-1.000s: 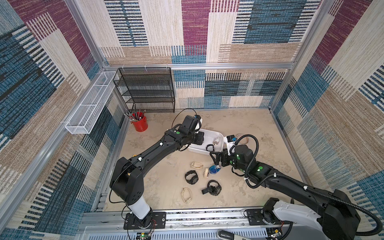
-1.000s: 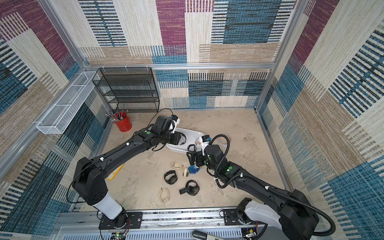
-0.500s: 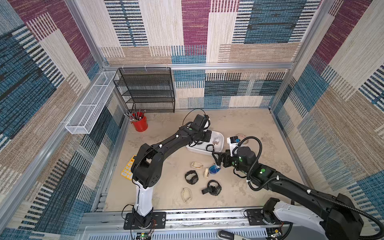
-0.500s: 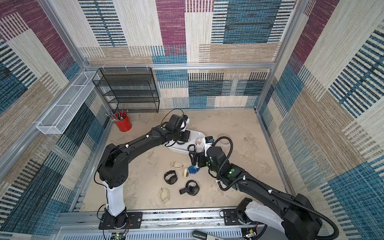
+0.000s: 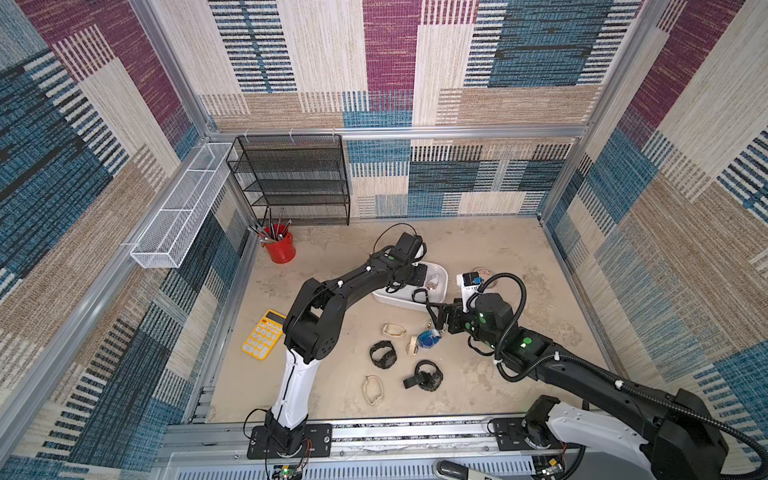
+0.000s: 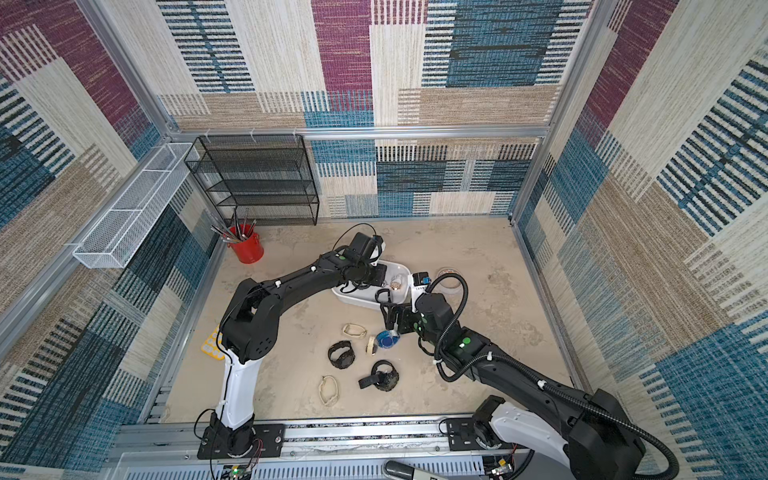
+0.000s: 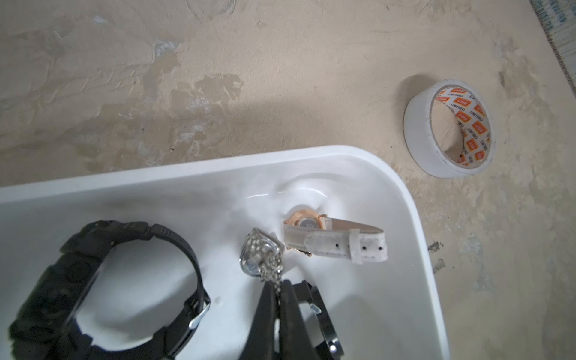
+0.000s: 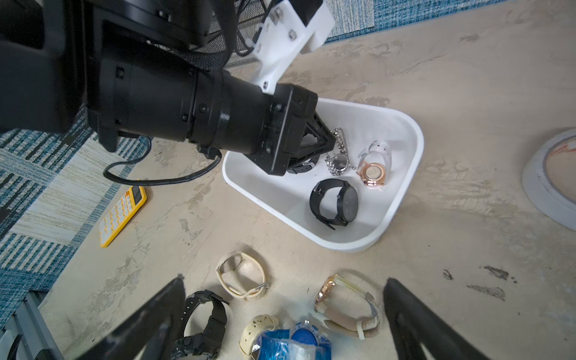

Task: Put the watch into the storage box
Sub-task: Place the watch in the storage box.

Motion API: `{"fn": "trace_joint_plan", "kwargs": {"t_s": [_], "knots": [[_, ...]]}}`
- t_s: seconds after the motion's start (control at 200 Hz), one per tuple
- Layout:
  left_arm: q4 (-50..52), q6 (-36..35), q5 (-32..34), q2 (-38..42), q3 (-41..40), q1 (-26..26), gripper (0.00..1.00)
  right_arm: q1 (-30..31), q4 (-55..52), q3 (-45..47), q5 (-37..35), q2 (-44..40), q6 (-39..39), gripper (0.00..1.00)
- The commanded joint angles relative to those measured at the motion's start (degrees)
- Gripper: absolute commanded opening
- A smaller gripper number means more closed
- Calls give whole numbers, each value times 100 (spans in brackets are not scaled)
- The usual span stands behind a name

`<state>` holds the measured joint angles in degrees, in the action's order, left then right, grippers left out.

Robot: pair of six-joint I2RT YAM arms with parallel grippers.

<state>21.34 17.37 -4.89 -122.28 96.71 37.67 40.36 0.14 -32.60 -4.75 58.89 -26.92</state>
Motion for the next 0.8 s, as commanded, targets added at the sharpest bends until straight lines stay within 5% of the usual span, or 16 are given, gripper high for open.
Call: {"fn": "trace_joint_plan", "kwargs": {"t_s": [0.0, 0.386, 0.796], "knots": [[1, 30, -56, 69, 55, 4, 12, -19, 157, -10, -117, -64, -23, 100], [-358, 12, -256, 758, -486, 3, 78, -23, 188, 17, -78, -215, -2, 100], [-1433, 4, -321, 2692, -2443, -14, 98, -28, -254, -41, 11, -416, 147, 100]]}}
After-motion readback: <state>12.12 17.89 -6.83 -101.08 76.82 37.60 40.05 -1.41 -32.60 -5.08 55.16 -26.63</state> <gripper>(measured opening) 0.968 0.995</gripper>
